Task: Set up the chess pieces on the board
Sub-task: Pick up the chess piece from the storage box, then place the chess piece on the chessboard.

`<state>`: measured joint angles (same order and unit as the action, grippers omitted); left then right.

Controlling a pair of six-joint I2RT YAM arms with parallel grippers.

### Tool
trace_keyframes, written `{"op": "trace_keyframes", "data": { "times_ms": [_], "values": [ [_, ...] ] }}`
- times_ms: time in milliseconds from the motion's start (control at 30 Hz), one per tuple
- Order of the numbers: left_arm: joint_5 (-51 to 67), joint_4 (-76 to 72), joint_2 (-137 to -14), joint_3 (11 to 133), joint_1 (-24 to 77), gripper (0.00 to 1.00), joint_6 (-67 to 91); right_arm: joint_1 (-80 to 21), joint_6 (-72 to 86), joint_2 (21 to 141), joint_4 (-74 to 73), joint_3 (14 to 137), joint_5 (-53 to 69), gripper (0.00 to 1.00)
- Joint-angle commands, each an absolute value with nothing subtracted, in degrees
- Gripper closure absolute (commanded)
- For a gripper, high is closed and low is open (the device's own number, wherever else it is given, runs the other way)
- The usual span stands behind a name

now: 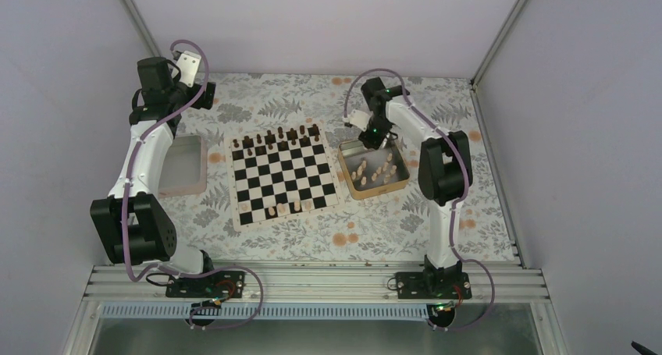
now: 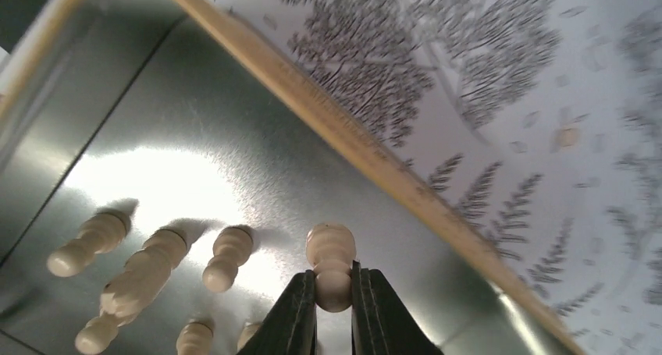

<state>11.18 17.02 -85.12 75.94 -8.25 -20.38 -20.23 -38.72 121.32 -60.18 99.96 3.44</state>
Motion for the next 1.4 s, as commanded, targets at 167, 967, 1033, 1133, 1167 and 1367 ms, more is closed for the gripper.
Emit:
{"op": "trace_keyframes", "data": {
  "times_ms": [167, 967, 1033, 1133, 1167, 1367],
  "values": [
    [11.7, 16.46, -85.68, 76.79, -8.43, 0.0, -20.59, -28.83, -37.75, 118.69, -69.41, 115.28, -0.94, 0.94],
    [10.9, 16.82, -84.14, 77.22, -8.27, 0.0, -20.3, -63.1, -40.01, 139.83, -65.92, 132.17, 0.95, 0.91],
    [10.99, 16.66, -84.24, 77.04, -8.35, 0.0, -20.3, -63.19, -40.12, 140.21, -65.25, 132.1, 1.05, 0.91],
    [11.15, 16.6, -84.5, 77.04, -8.29, 0.0, -20.3, -63.22, -40.27, 140.68, -64.67, 132.03, 1.6, 0.91],
    [11.23, 16.59, -84.5, 77.07, -8.27, 0.0, -20.3, -63.27, -40.4, 140.88, -64.69, 132.05, 1.96, 0.9],
    [11.01, 16.44, -84.4, 76.91, -8.28, 0.0, -20.43, -63.5, -40.61, 141.41, -62.6, 132.27, 3.65, 0.9]
  ]
}}
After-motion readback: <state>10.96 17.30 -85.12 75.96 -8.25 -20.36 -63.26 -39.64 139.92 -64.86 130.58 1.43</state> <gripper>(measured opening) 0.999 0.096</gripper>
